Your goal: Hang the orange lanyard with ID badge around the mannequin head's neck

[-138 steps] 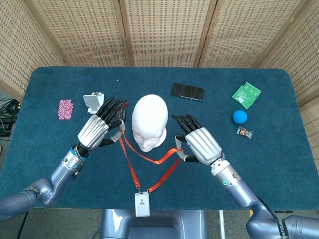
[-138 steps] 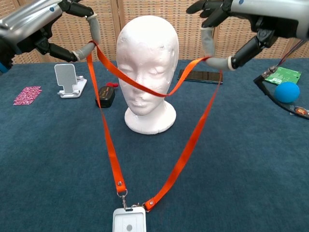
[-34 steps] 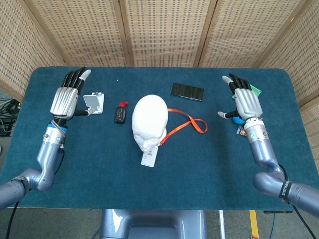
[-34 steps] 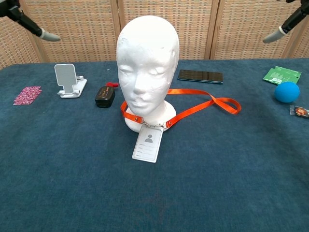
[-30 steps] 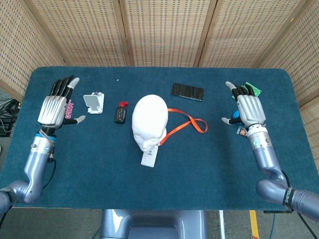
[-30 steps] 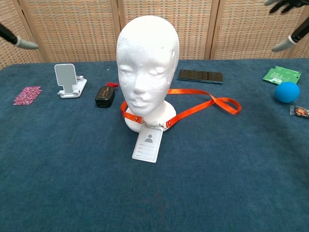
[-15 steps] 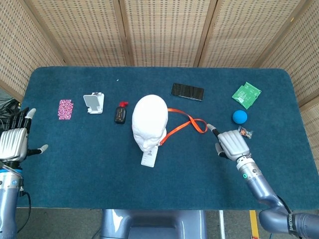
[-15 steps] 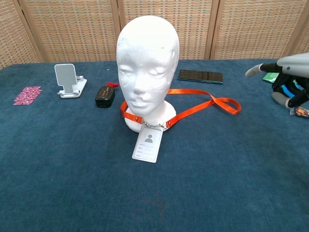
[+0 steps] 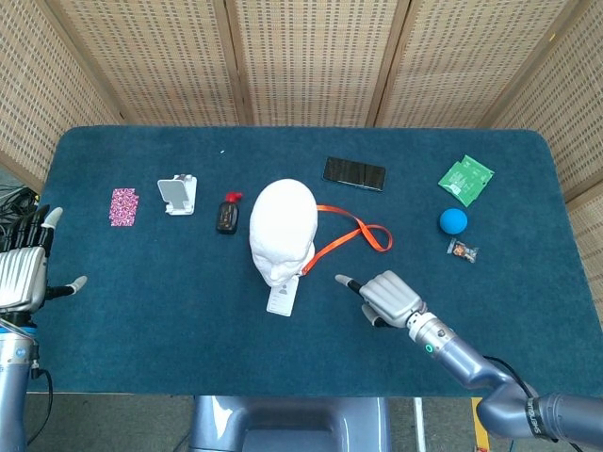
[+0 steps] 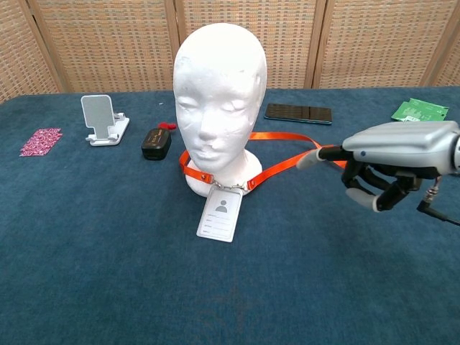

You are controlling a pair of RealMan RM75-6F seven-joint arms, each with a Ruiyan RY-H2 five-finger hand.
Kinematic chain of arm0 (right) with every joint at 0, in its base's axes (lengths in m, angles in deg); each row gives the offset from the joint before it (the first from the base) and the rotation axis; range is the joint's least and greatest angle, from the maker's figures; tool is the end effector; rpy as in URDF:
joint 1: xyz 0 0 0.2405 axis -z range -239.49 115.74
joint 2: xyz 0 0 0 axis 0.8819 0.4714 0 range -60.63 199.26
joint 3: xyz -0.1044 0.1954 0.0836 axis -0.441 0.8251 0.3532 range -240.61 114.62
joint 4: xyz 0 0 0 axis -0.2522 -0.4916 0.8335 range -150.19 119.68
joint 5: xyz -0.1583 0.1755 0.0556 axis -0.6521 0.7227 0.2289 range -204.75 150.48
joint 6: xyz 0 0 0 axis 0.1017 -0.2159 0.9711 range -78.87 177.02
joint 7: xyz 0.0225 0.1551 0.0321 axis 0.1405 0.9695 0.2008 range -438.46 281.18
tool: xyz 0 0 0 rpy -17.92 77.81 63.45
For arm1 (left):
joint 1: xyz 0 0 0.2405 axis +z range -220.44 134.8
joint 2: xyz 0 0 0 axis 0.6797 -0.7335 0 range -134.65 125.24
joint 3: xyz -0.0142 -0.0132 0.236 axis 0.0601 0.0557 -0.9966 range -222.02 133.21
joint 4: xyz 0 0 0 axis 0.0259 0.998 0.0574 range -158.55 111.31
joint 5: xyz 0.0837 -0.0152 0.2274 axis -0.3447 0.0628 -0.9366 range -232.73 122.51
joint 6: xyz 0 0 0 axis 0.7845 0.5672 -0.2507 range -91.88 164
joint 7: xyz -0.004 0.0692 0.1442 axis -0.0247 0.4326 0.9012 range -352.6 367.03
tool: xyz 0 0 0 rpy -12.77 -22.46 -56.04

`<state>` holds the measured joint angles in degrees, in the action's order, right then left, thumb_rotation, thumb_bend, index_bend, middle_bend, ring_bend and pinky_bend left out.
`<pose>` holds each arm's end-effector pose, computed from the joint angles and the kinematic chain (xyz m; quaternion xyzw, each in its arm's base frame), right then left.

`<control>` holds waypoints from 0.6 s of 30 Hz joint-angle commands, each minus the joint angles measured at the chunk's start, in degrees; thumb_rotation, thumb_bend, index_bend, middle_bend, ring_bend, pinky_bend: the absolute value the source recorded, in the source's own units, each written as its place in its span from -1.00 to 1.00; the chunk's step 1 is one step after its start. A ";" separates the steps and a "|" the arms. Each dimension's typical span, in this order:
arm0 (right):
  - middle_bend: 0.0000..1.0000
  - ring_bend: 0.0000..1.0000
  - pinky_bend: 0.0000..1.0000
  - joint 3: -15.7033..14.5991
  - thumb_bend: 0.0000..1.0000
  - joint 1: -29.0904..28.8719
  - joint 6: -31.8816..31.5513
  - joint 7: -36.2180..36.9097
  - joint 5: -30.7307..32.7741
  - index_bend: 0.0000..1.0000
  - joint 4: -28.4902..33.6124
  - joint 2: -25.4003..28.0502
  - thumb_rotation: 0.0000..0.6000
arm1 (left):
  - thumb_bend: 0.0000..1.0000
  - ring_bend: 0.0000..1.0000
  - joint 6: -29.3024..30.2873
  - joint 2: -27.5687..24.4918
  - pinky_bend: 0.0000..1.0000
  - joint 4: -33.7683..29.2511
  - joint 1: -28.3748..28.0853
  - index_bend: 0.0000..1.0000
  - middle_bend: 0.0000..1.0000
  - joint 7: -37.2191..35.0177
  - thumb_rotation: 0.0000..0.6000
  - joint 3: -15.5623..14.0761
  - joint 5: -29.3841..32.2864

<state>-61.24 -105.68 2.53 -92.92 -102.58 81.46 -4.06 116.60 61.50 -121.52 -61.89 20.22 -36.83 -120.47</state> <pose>-0.1424 -0.3072 -0.0309 0.8413 -0.3238 0.2946 0.3171 -0.2678 0.2815 0.1148 -0.5618 -0.3899 -0.3724 0.6274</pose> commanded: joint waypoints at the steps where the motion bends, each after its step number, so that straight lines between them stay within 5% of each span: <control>1: 0.52 0.49 0.74 0.41 0.59 -1.33 1.41 -0.35 -0.42 -0.78 -0.96 -1.72 1.00 | -1.00 -1.00 -0.34 0.00 -1.00 0.11 0.10 -1.00 -1.00 -0.14 1.00 0.25 0.02; 18: 0.52 0.49 0.74 1.27 0.59 -4.00 3.20 -7.44 6.54 -0.76 -3.05 -9.96 1.00 | -1.00 -1.00 -1.07 0.36 -1.00 0.46 0.85 -1.00 -1.00 -0.35 1.00 1.36 -1.08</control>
<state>-59.96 -109.43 5.65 -99.84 -96.49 78.65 -13.55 115.53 61.85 -121.08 -61.05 19.88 -35.49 -121.53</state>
